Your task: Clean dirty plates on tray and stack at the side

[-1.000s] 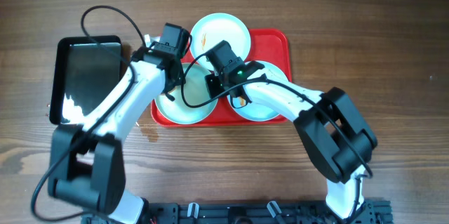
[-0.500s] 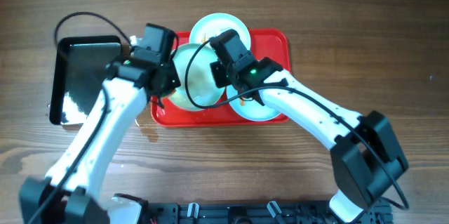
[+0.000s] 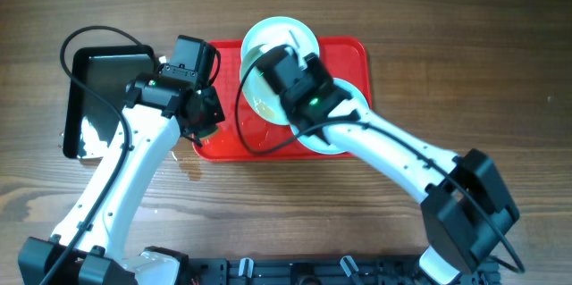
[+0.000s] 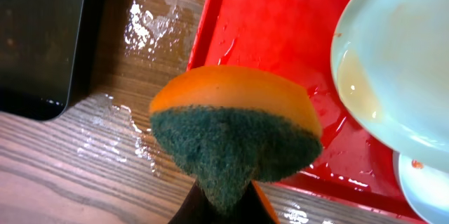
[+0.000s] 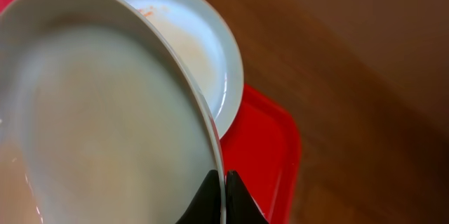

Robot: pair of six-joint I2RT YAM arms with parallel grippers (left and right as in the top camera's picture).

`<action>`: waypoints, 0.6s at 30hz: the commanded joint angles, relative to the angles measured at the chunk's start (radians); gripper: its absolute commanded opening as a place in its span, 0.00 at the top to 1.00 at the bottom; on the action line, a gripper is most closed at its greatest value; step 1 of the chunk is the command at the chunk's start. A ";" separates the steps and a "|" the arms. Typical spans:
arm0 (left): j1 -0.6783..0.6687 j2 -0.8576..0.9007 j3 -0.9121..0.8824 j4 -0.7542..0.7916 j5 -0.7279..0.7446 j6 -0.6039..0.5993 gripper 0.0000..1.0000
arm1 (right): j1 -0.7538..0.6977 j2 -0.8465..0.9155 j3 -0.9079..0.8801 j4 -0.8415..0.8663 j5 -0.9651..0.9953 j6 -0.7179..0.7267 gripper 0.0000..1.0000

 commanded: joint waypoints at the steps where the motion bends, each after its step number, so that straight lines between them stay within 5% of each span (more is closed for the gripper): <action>1: 0.004 -0.003 0.005 -0.008 0.023 -0.014 0.96 | 0.075 -0.028 0.017 0.022 0.240 -0.103 0.96; 12: 0.004 -0.003 0.005 -0.040 0.023 -0.014 0.96 | 0.156 -0.028 0.017 0.020 0.403 -0.126 0.96; 18: 0.004 -0.003 0.005 -0.041 0.023 -0.014 0.96 | 0.156 -0.028 0.017 0.020 0.402 -0.007 0.96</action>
